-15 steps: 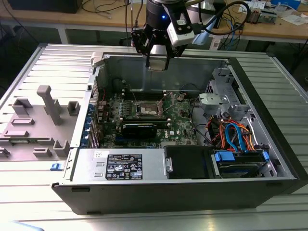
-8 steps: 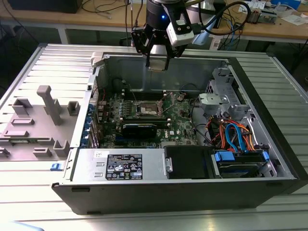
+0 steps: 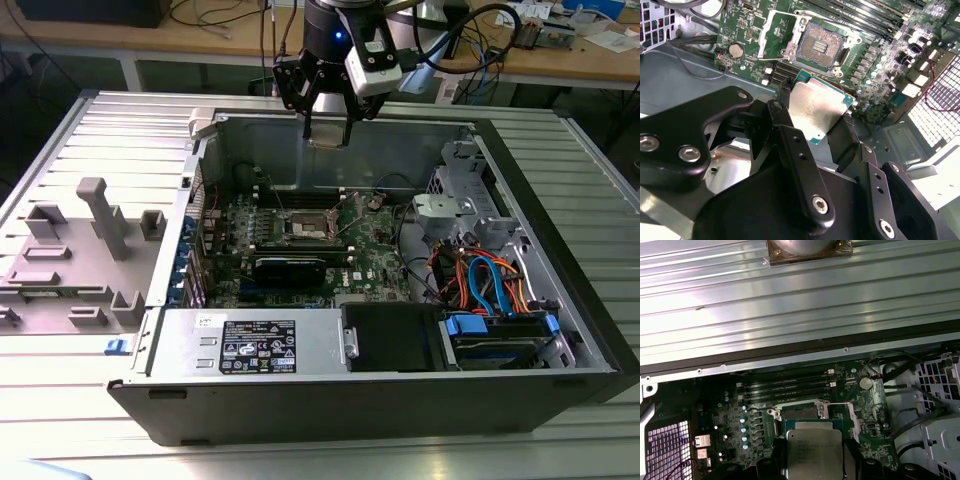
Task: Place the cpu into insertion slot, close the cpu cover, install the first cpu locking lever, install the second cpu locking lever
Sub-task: 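Place the cpu into insertion slot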
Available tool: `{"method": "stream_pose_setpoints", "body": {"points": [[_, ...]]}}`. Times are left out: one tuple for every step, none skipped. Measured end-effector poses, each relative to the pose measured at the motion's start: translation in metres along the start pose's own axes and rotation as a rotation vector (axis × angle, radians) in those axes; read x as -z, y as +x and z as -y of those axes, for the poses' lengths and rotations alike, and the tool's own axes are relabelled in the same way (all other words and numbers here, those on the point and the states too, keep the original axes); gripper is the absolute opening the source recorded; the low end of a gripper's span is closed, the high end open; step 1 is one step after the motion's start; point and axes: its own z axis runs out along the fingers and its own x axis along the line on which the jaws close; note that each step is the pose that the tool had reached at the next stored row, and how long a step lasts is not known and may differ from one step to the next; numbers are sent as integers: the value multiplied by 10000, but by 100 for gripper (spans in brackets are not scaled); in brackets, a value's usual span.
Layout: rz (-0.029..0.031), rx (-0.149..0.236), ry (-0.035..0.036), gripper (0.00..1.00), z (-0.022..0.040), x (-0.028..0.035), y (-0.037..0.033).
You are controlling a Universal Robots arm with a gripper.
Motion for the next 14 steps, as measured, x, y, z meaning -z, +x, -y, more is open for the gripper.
{"method": "stream_pose_setpoints", "body": {"points": [[2,-28,0,55,0,0,0],[4,-43,0,55,0,0,0],[5,-60,-1,55,0,0,0],[8,-92,-2,55,0,0,0],[11,-128,-3,55,0,0,0],[13,-150,-3,55,0,0,0],[15,-168,-3,55,0,0,0],[18,-206,-4,55,0,0,0],[21,-242,-5,55,0,0,0],[24,-270,-6,55,0,0,0],[25,-284,-6,55,0,0,0],[28,-319,-6,55,0,0,0],[29,-338,-7,55,0,0,0],[32,-354,-7,55,0,0,0]]}}
